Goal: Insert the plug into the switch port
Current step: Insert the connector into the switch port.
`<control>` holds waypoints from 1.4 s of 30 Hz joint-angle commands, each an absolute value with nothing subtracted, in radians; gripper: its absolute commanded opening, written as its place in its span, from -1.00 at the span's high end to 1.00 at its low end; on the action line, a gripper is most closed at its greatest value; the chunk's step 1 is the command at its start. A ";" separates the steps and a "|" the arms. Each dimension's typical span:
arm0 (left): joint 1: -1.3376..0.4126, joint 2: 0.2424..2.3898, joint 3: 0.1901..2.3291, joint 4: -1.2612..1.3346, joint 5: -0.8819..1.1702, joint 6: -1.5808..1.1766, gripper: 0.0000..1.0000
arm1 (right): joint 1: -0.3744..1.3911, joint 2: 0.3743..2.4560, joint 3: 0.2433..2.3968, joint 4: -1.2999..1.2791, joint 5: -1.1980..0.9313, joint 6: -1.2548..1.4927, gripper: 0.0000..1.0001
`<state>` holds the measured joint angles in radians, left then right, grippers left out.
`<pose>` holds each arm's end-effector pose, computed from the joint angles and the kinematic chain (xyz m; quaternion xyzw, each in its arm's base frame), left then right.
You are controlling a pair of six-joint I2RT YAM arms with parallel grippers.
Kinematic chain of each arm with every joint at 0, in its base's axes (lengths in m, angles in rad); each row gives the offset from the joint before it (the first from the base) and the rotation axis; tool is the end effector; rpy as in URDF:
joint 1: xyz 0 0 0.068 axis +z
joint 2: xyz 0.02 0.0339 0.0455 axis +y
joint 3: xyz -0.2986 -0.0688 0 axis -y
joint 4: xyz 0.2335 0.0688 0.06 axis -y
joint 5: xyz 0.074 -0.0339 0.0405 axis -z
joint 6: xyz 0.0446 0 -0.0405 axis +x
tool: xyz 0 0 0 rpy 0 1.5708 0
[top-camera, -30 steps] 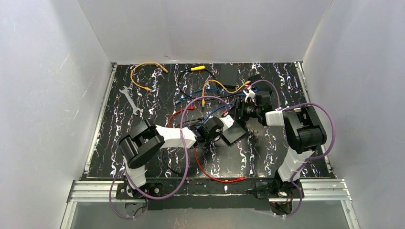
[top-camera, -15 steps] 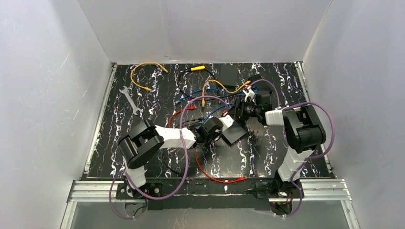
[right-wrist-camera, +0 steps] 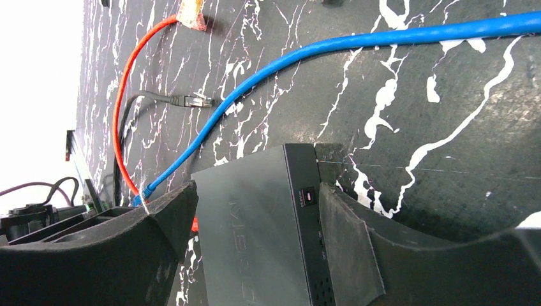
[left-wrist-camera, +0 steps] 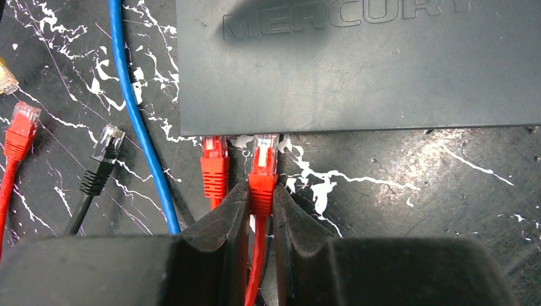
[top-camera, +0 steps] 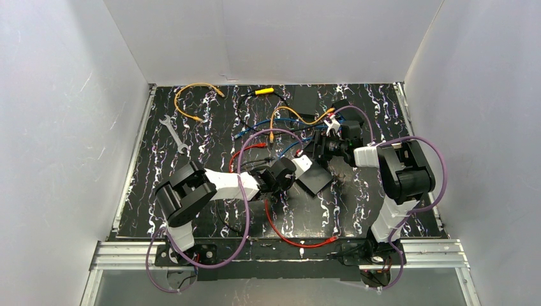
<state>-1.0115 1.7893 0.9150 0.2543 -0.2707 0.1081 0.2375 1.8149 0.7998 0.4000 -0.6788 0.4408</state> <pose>0.2095 -0.3122 0.1964 0.4155 0.7793 -0.0900 0.4604 0.3386 0.1108 0.1738 -0.0673 0.8485 0.4231 0.3106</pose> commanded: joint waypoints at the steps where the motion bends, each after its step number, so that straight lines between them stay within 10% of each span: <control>1: -1.017 1.748 0.925 0.289 -0.320 0.078 1.00 | 0.252 1.839 0.782 0.238 -0.597 0.414 -0.57; 42: -1.005 1.840 1.108 -0.017 -0.287 0.008 1.00 | 0.262 1.776 0.697 0.242 -0.520 0.434 -0.45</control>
